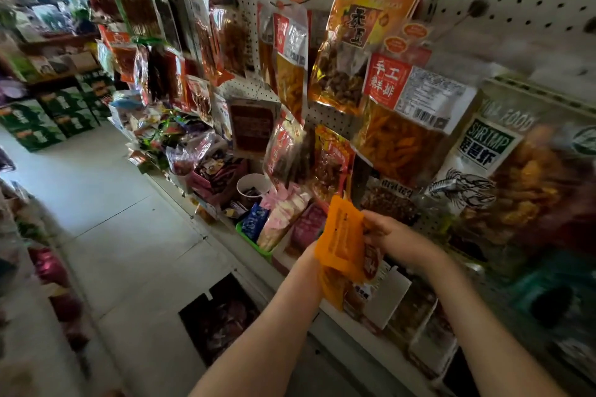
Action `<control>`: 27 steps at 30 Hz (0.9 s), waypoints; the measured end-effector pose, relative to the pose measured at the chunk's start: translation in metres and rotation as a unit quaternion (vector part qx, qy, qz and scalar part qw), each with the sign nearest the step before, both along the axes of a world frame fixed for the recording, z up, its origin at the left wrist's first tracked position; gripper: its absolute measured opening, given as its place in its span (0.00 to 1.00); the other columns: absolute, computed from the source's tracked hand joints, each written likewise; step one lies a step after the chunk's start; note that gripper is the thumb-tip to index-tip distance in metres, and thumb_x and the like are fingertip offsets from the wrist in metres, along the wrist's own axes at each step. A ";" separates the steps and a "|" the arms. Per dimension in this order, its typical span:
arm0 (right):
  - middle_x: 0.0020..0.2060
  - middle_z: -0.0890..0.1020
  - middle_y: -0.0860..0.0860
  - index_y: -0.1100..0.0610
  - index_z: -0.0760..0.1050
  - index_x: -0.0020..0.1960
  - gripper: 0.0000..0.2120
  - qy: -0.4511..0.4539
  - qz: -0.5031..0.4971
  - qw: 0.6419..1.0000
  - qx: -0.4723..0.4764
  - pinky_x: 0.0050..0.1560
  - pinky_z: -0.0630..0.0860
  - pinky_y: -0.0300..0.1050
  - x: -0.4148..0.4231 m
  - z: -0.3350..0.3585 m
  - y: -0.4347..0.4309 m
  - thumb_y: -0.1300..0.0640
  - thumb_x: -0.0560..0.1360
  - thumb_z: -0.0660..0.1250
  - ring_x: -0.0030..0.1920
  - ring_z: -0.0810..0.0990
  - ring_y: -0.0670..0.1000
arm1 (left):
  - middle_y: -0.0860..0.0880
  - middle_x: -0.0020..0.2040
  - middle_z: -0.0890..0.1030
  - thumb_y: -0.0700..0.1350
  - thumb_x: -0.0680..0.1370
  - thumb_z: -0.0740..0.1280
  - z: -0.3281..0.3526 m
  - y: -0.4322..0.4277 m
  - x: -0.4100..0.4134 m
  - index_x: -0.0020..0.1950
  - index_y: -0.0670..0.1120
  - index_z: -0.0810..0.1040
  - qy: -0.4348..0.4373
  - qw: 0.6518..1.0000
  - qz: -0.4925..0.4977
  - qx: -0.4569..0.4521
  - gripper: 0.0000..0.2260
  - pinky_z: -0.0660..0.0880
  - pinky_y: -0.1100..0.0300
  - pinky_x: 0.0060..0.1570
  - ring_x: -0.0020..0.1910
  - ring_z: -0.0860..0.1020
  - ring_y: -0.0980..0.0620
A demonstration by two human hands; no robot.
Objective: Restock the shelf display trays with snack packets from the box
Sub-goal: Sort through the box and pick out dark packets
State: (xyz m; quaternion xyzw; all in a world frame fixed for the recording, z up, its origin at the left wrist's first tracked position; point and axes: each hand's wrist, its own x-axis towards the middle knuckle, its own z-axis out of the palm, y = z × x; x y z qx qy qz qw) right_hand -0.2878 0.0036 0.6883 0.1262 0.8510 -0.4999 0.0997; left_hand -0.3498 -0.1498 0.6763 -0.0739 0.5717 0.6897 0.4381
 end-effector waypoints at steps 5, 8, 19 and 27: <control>0.65 0.70 0.48 0.35 0.69 0.64 0.23 -0.066 0.003 0.987 0.145 0.72 0.56 0.58 0.007 -0.008 0.008 0.61 0.78 0.62 0.69 0.64 0.55 | 0.35 0.65 0.75 0.59 0.83 0.50 -0.006 -0.001 -0.006 0.72 0.39 0.67 -0.118 0.992 -0.023 0.046 0.28 0.67 0.45 0.61 0.53 0.76 0.38; 0.60 0.68 0.50 0.28 0.68 0.58 0.24 -0.089 0.002 0.971 0.223 0.68 0.55 0.54 0.012 -0.011 0.012 0.59 0.78 0.61 0.67 0.61 0.59 | 0.35 0.58 0.80 0.70 0.76 0.55 -0.014 -0.007 -0.008 0.63 0.41 0.79 -0.149 0.976 -0.121 0.107 0.35 0.71 0.41 0.61 0.57 0.77 0.36; 0.63 0.66 0.45 0.38 0.72 0.61 0.13 0.063 0.028 0.956 0.286 0.68 0.46 0.46 0.016 0.011 -0.023 0.50 0.78 0.64 0.68 0.56 0.50 | 0.39 0.48 0.82 0.36 0.74 0.62 -0.030 0.000 0.014 0.62 0.38 0.75 -0.067 0.974 -0.167 0.134 0.16 0.77 0.49 0.51 0.46 0.81 0.43; 0.64 0.71 0.55 0.54 0.61 0.70 0.30 0.163 -0.433 0.886 -0.010 0.55 0.76 0.53 0.030 -0.012 -0.034 0.46 0.74 0.68 0.58 0.75 0.52 | 0.37 0.61 0.79 0.39 0.66 0.66 -0.025 0.008 0.025 0.70 0.43 0.69 -0.105 0.970 -0.066 0.208 0.31 0.78 0.40 0.50 0.54 0.79 0.34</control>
